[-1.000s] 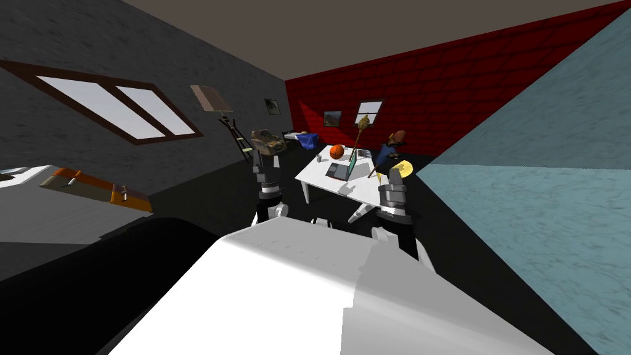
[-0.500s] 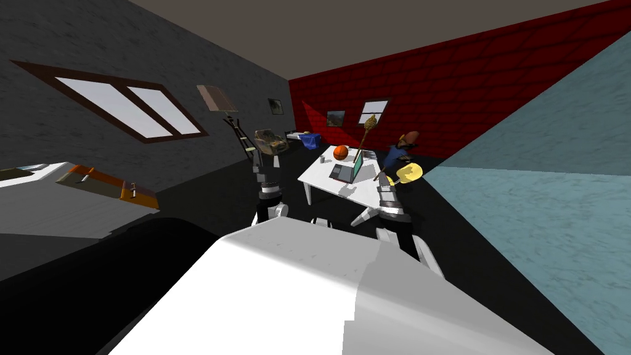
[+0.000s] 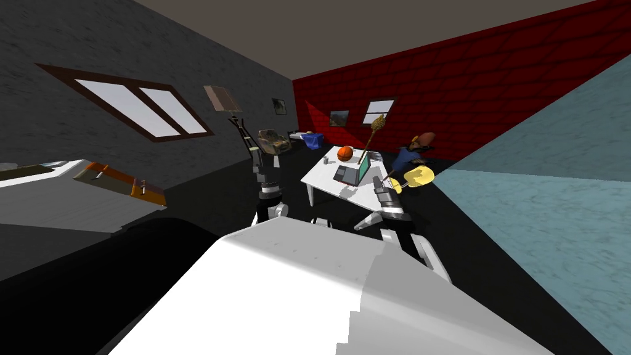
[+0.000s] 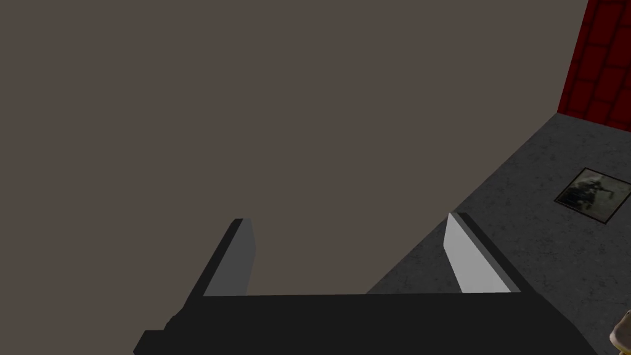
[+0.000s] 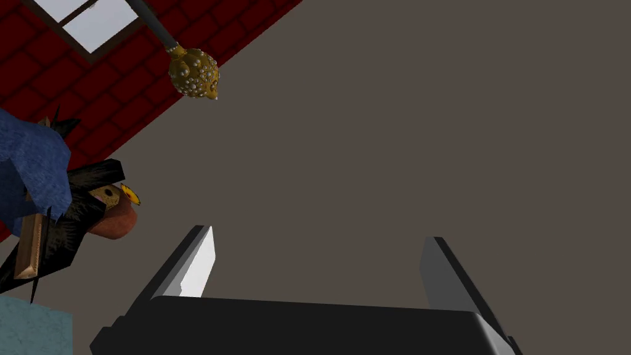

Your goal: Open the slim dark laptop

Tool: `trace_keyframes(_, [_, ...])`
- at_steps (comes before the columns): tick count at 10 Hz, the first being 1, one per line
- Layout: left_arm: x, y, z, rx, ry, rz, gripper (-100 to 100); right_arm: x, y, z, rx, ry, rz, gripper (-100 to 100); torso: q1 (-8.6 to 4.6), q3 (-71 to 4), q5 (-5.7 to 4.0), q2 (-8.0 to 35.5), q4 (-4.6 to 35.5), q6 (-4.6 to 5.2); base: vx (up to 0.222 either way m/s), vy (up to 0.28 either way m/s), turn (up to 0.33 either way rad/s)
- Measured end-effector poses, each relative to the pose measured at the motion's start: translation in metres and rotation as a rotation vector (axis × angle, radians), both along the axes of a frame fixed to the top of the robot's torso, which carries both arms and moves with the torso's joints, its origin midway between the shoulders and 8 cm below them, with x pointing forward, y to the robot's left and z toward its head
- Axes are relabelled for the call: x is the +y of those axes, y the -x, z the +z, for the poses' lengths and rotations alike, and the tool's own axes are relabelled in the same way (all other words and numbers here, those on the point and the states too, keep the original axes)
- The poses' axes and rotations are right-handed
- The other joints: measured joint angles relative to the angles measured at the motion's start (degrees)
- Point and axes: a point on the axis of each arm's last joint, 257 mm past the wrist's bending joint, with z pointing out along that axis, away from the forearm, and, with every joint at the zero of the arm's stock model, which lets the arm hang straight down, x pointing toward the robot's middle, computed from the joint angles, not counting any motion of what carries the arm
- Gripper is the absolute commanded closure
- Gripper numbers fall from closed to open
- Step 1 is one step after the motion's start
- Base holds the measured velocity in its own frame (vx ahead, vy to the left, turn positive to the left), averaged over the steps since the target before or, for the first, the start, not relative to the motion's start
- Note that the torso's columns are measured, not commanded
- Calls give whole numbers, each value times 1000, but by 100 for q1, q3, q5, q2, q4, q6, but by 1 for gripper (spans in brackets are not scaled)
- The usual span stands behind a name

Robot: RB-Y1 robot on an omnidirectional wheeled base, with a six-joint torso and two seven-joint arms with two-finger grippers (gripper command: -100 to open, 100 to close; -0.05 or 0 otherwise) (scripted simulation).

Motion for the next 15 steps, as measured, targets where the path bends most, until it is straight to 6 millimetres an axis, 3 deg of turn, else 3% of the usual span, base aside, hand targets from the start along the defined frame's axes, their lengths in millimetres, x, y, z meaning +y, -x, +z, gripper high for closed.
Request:
trace_keyframes(9, [0, 0, 0, 0, 0, 0, 0, -58, -25, -51, 113, 509, -196, -100, 4, -4, 1, -6, -2, -1, 51, 47, 53])
trace_keyframes(15, [0, 0, 0, 0, 0, 0, 0, -124, -39, -73, 190, 945, -335, -100, 4, -2, 0, -3, -1, 0, 64, 54, 61])
